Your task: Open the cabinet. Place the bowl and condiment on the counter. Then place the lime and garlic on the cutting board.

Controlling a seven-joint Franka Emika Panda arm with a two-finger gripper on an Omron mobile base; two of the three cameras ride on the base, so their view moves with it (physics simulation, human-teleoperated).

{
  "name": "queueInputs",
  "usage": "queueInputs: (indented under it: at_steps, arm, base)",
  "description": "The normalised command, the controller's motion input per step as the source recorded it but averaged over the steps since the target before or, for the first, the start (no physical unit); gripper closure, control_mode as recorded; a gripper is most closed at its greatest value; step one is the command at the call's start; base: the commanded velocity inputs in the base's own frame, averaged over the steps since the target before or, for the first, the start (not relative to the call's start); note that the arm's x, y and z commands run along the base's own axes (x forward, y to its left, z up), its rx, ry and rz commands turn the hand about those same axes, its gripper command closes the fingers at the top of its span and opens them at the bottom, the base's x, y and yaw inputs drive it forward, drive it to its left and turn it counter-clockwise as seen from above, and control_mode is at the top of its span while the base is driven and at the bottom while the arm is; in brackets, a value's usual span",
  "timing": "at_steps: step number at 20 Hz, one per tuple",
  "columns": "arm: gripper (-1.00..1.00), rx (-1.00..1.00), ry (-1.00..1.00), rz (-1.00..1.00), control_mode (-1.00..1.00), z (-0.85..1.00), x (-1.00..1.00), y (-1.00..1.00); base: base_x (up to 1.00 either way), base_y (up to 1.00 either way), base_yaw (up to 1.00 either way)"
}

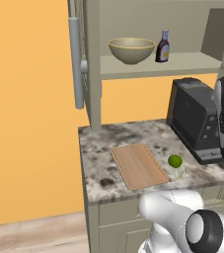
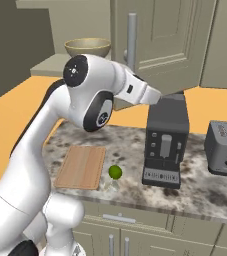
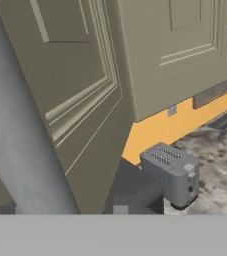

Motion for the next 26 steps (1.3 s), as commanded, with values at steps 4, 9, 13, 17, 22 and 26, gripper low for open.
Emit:
queueInputs:
  at_steps: [4,9,13,17,22,26]
  arm:
    - [1.00,0.09,0.00,0.00,-1.00,0.00,-0.59,-1.00]
    - [1.00,0.05,0.00,0.01,-1.00,-0.07,-0.13,-0.95]
    - [1.00,0.00,0.00,0.02,-1.00,-0.09,0.00,-0.75]
    - [1.00,0.00,0.00,0.01,-1.00,-0.11,0.00,-0.65]
    - [-1.00,0.00,0.00,0.00,-1.00,-0.07,0.00,-0.23]
    - [-1.00,-0.01,0.01,-0.06,-1.00,0.00,-0.25,0.00]
  base:
    - [0.00,0.00,0.00]
    - [0.00,0.00,0.00]
    - [0.00,0.00,0.00]
    - [0.00,0.00,0.00]
    - [0.00,0.00,0.00]
    - [0.00,0.00,0.00]
